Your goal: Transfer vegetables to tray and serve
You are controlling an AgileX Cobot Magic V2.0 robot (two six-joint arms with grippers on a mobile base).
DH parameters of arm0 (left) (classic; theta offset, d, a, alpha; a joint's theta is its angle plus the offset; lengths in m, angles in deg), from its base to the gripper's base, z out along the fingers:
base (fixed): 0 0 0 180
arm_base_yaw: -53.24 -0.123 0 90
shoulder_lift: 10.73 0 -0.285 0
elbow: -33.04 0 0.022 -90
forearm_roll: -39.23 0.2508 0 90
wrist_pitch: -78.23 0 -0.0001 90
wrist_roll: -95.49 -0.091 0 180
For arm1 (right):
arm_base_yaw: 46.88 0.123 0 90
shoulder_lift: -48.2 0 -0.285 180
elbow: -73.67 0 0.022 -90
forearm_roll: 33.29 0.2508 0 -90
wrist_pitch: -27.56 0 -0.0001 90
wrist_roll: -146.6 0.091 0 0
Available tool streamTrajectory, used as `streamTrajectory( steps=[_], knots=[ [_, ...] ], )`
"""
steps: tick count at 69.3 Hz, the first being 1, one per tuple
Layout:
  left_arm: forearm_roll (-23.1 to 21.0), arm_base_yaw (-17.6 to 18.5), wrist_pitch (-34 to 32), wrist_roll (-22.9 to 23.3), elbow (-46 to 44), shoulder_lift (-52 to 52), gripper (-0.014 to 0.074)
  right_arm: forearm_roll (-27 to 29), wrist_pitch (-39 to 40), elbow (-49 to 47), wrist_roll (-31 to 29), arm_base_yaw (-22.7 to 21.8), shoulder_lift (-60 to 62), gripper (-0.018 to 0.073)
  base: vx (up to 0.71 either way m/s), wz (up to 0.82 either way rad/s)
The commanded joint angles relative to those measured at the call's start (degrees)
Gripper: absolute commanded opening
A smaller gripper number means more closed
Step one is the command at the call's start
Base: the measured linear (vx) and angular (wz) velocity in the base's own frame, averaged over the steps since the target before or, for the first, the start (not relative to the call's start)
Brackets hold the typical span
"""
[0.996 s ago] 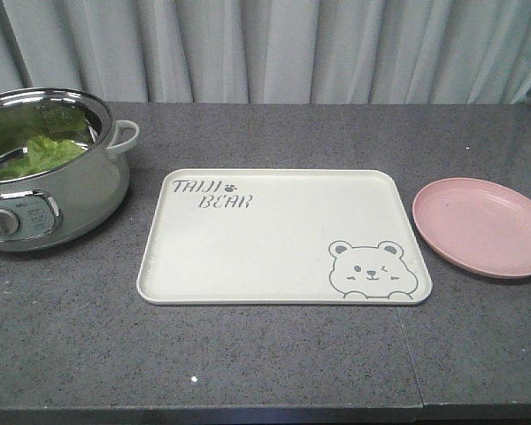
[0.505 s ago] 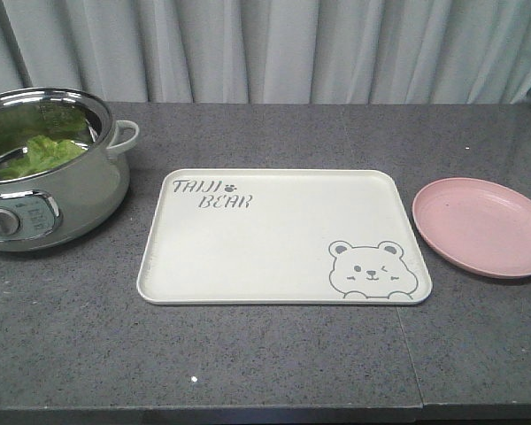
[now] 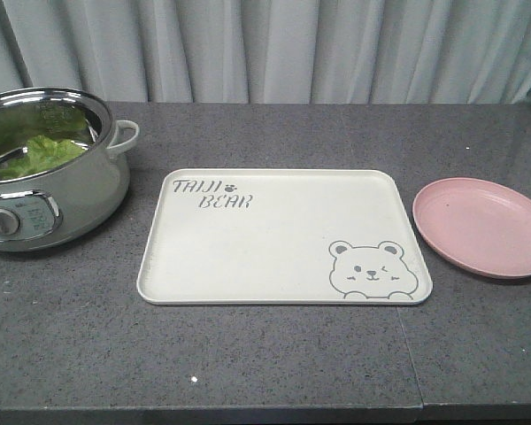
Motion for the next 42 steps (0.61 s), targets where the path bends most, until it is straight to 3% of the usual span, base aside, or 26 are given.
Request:
streamTrajectory(
  steps=[1, 16, 22, 28, 34, 42],
  knots=[
    [-0.50, -0.15, -9.96, 0.58, 1.17, -0.84, -0.0006, -0.50, -0.11, -6.38, -0.41, 0.10, -4.22, -0.0006, 0.00, 0.00],
    [-0.50, -0.15, -15.73, 0.70, 0.99, -0.84, -0.0006, -0.39, -4.84, -16.01, -4.21, 0.10, -15.33, -0.0004, 0.00, 0.00],
    [-0.43, -0.15, -15.39, 6.00, 0.50, -0.84, -0.0007, -0.39, -5.42, -18.33, -4.92, 0.16, -19.37, 0.0000, 0.00, 0.00],
    [-0.32, -0.15, -8.41, 10.55, -3.45, -0.84, -0.0007, -0.32, -6.25, -21.27, -5.98, 0.16, -22.99, 0.0022, 0.00, 0.00],
    [-0.32, -0.15, 2.23, 10.68, -10.50, -0.84, -0.0007, -0.25, -6.25, -24.29, -9.00, 0.16, -25.78, 0.0083, 0.00, 0.00],
    [0.00, -0.15, 16.97, 10.45, -21.51, 0.64, -0.0006, 0.18, -6.01, -28.60, -11.43, 0.16, -29.26, 0.0274, 0.00, 0.00]
  ],
)
